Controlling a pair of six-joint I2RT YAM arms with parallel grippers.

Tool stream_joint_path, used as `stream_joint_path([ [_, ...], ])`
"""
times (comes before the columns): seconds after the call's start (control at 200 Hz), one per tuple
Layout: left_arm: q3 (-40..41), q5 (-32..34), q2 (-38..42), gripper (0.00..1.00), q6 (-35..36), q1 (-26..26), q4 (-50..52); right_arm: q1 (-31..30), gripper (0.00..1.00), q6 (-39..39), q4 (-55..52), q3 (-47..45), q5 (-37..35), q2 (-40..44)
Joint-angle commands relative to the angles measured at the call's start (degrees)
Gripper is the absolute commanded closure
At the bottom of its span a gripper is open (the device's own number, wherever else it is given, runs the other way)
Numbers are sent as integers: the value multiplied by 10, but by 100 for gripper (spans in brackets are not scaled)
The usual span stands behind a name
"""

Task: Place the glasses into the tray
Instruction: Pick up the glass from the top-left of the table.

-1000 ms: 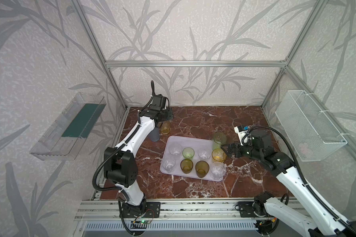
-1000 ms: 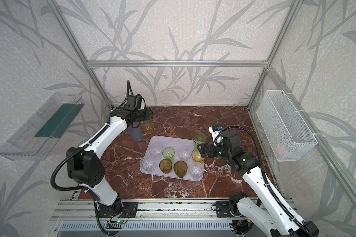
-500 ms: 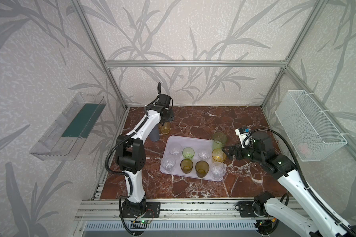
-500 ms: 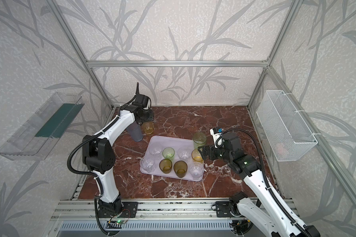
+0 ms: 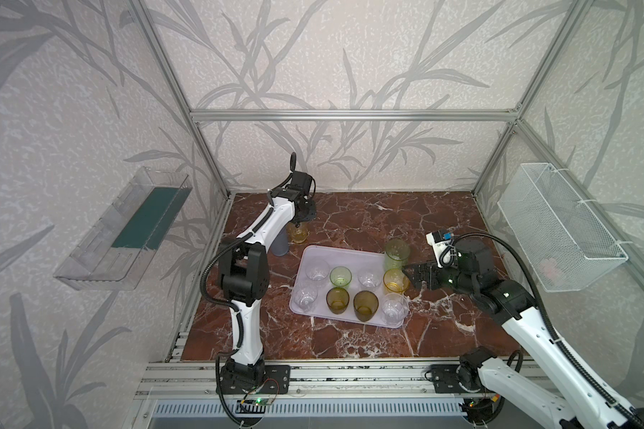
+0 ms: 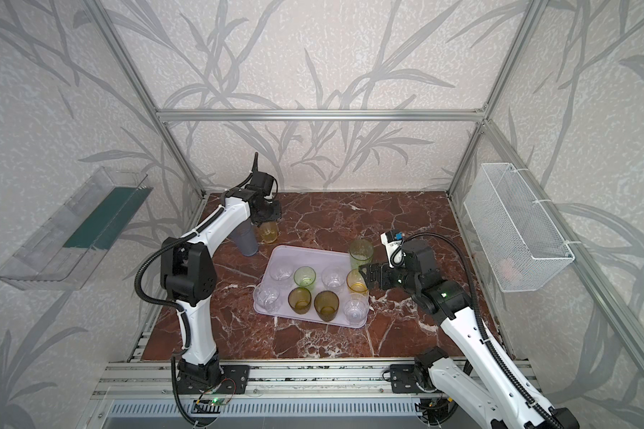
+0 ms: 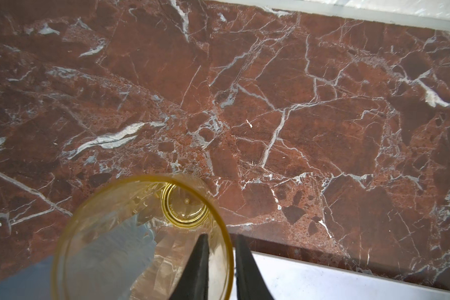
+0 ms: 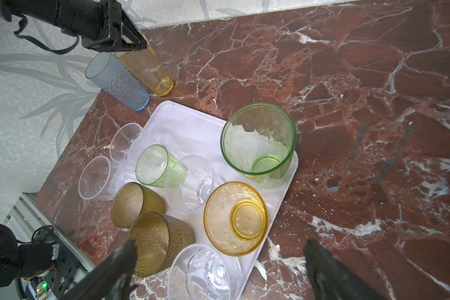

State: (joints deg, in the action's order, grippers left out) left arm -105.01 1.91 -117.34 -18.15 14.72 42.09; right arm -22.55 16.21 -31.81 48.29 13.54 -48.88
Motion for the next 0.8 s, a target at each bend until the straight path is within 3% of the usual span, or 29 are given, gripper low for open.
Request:
stream_joint_path([
  [0.0,-23,12,-11,81,14,0,18,2,1,7,-11,-7,-4,9],
  [0.075,-31,17,-17,82,17,1,28,2,1,12,-12,-7,-4,12],
  [0.16,-47,17,-22,93,16,0,48,2,1,17,-13,-7,-2,16],
  [0.285,-57,10,-25,100,17,1,57,2,1,23,-13,-9,0,23],
  [0.535,-57,-1,-1,100,17,14,70,2,1,42,-18,-15,5,40],
  [0.795,-15,4,82,100,16,82,66,2,1,67,-27,-15,8,55],
])
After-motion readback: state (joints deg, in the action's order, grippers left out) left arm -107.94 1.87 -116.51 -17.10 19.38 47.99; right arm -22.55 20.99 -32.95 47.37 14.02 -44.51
